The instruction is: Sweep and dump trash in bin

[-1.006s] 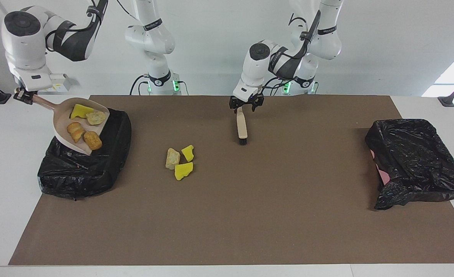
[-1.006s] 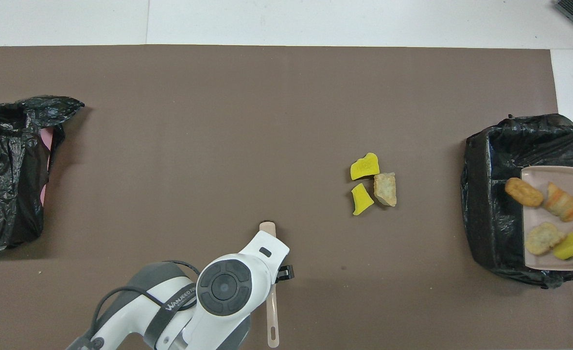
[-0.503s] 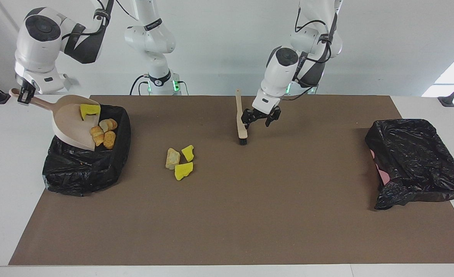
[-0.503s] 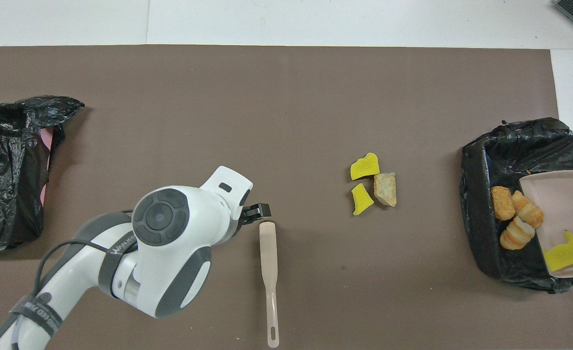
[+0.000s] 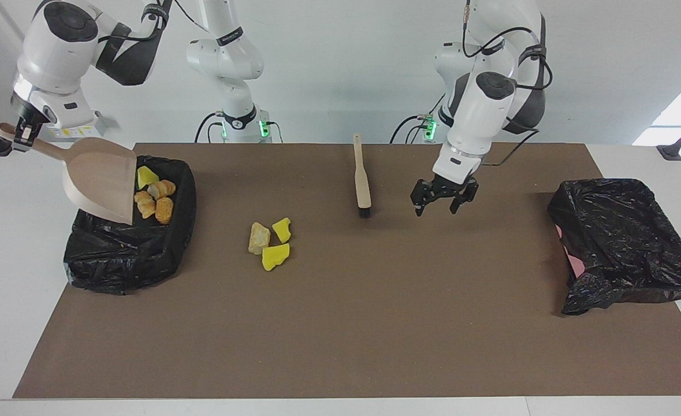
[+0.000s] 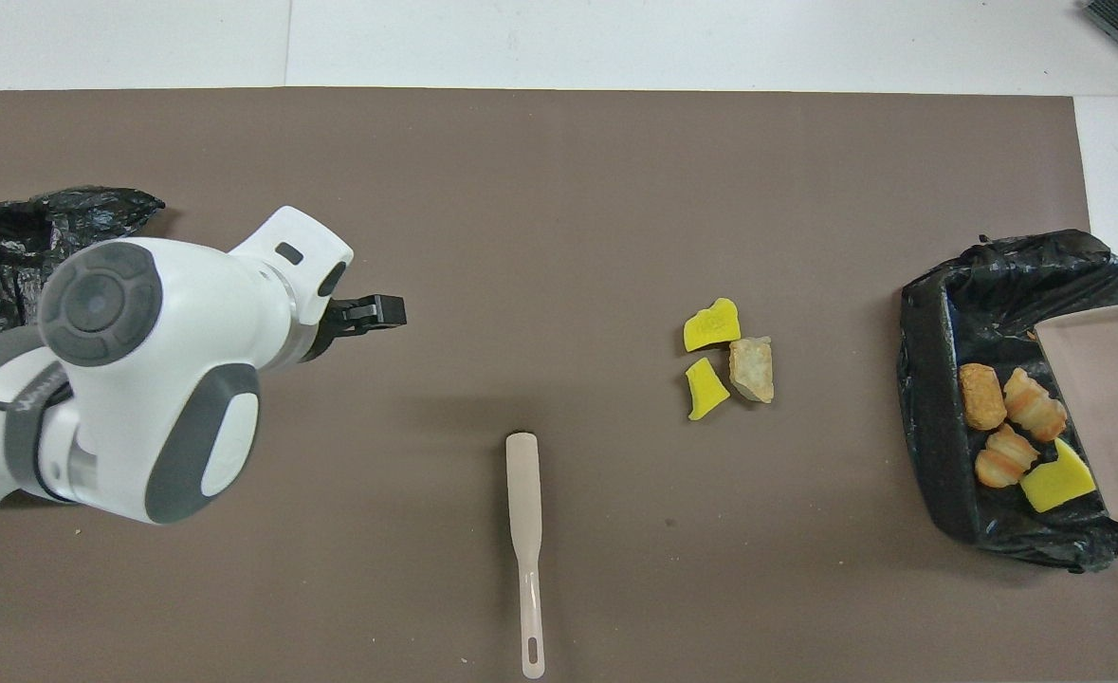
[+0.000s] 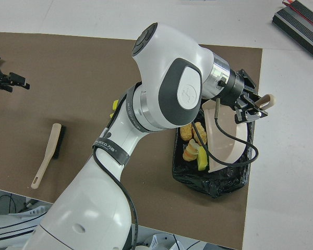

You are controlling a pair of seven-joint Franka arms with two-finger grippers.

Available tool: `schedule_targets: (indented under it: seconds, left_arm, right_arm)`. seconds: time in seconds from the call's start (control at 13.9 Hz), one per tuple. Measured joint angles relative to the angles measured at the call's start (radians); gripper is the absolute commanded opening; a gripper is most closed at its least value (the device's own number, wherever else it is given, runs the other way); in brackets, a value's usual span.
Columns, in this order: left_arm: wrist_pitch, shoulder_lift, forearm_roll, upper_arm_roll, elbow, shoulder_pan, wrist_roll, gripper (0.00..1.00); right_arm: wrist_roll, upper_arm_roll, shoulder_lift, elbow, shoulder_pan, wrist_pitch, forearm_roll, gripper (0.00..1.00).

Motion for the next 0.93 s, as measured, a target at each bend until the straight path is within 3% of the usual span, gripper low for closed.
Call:
schedule_targets:
  seconds: [0.22,0.36,0.5,0.72,0.93]
  left_arm:
    - [-0.102,0.0,0.005,0.001,0.086,0.078,0.108,1.0]
    - [-0.164,0.0,0.005,0.0,0.127,0.115,0.161,1.0]
    - [-0.227,0.0,0.005,0.0,0.162,0.152,0.219,1.0]
    - [-0.323,0.001,0.005,0.001,0.21,0.22,0.328,1.0]
    - [-0.395,0.001,0.005,0.002,0.255,0.274,0.405,1.0]
  right_arm:
    - [0.003,0.033,-0.013,0.063,0.07,-0.14,0.001,0.0]
    - [0.069,0.105,-0.018,0.09,0.093,-0.235,0.024,0.0]
    - [0.187,0.158,-0.021,0.094,0.1,-0.278,0.136,0.0]
    - [0.462,0.169,-0.021,0.077,0.106,-0.284,0.348,0.0]
    - [0.856,0.184,-0.002,0.05,0.214,-0.284,0.468,0.0]
